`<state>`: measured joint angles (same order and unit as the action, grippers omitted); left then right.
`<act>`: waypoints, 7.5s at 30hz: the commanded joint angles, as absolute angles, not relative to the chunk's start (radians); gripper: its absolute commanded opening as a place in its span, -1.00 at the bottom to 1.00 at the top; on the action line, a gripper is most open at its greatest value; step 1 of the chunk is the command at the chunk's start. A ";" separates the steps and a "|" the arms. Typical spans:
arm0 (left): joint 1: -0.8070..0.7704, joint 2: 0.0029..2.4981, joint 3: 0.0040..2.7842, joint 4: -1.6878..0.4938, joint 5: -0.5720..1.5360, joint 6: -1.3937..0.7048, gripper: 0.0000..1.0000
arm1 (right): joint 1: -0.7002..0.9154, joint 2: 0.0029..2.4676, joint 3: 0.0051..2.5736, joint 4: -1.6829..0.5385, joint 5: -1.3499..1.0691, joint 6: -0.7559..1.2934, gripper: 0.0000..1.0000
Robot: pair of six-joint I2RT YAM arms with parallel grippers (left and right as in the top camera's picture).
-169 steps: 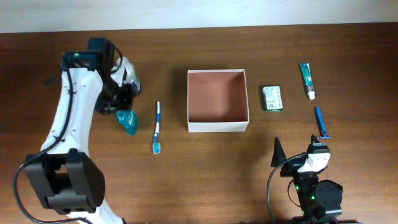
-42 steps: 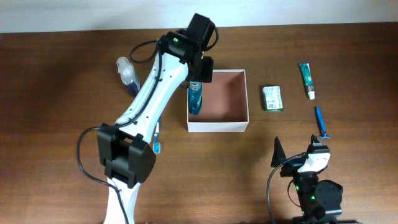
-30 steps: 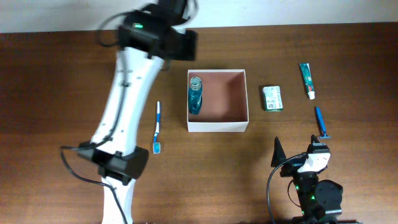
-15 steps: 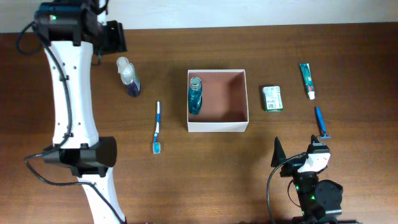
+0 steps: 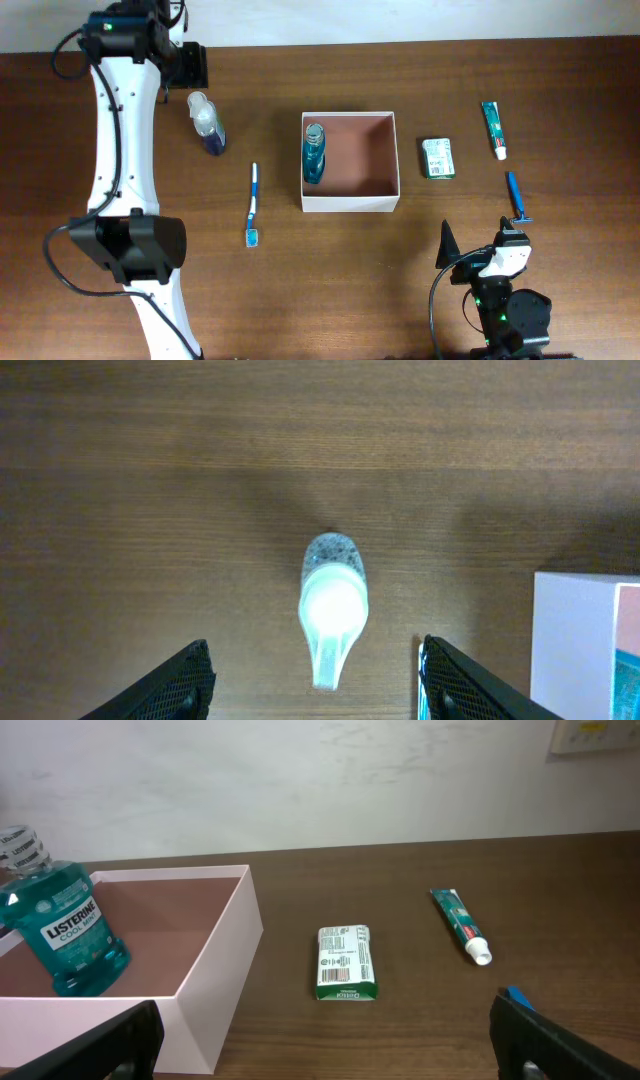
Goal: Pack container
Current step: 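Move the left gripper back over the clear pump soap bottle, then grasp the pump soap bottle and carry it over the box, then lower the pump soap bottle into the box beside the Listerine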
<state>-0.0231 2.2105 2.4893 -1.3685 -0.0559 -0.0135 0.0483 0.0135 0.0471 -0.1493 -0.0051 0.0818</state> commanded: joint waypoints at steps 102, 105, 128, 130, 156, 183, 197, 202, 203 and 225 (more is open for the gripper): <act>-0.616 2.195 2.887 -1.492 0.000 -0.066 -0.89 | 0.044 0.004 0.038 -0.149 -0.015 0.082 0.97; -0.615 2.230 2.843 -1.485 0.000 -0.122 -0.89 | 0.044 0.004 0.038 -0.149 -0.015 0.083 0.97; -0.612 2.462 2.804 -1.560 -0.074 -0.298 -0.88 | 0.044 0.004 0.038 -0.149 -0.015 0.082 0.97; -0.612 2.471 2.803 -1.573 -0.084 -0.303 -0.89 | 0.044 0.004 0.038 -0.149 -0.015 0.082 0.98; -0.594 2.525 2.799 -1.568 -0.102 -0.302 -0.38 | 0.044 0.004 0.038 -0.149 -0.015 0.082 0.97; -0.593 2.525 2.799 -1.544 -0.103 -0.302 -0.03 | 0.044 0.004 0.038 -0.149 -0.015 0.082 0.97; -0.593 2.525 2.799 -1.534 -0.103 -0.283 0.06 | 0.044 0.004 0.038 -0.149 -0.015 0.082 0.97; -0.584 2.521 2.809 -1.493 -0.102 -0.252 0.04 | 0.044 0.003 0.038 -0.149 -0.015 0.082 0.97; -0.580 2.520 2.816 -1.492 -0.102 -0.252 0.04 | 0.044 0.004 0.038 -0.149 -0.015 0.082 0.97; -0.664 2.346 3.099 -1.543 0.166 -0.002 -0.99 | 0.044 0.003 0.038 -0.149 -0.015 0.082 0.97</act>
